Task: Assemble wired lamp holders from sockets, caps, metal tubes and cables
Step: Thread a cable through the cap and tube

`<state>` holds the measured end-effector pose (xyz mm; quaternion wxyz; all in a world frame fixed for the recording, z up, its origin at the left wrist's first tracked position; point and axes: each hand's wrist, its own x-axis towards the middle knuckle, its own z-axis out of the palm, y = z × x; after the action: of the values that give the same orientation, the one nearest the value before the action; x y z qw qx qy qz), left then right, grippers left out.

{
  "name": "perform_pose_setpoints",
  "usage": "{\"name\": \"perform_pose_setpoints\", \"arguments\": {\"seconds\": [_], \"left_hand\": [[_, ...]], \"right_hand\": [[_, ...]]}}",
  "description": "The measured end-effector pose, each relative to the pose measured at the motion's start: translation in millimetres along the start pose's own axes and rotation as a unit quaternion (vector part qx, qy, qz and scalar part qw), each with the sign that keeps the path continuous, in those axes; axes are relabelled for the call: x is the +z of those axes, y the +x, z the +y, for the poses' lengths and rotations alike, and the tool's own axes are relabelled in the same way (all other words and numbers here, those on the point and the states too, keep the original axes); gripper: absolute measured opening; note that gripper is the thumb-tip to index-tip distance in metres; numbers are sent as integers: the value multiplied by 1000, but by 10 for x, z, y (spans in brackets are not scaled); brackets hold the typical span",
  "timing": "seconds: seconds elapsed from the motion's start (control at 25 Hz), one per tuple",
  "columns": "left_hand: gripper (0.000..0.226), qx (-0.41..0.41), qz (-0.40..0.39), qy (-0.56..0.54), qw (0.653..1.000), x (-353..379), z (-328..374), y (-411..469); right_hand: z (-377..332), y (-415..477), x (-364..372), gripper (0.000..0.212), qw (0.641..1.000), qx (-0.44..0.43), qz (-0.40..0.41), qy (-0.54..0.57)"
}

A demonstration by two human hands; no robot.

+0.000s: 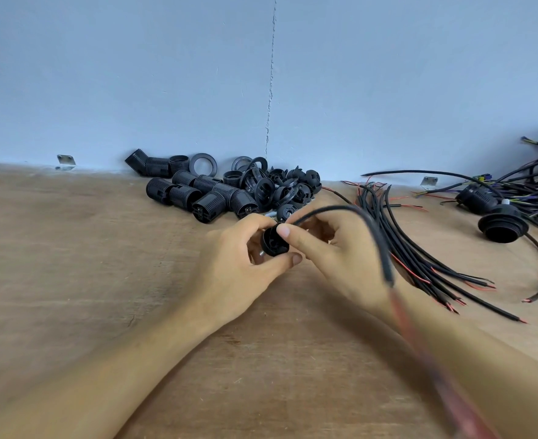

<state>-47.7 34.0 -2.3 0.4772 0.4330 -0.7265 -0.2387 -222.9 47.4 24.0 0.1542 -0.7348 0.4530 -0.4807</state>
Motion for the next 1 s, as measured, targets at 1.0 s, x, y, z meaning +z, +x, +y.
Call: {"name": "perform_pose_setpoints", "arguments": {"seconds": [1.0], "left_hand": [[38, -41, -45, -40, 997, -19, -5, 6]], "right_hand": [[33, 119, -62, 39, 943, 276, -49, 180]]}}
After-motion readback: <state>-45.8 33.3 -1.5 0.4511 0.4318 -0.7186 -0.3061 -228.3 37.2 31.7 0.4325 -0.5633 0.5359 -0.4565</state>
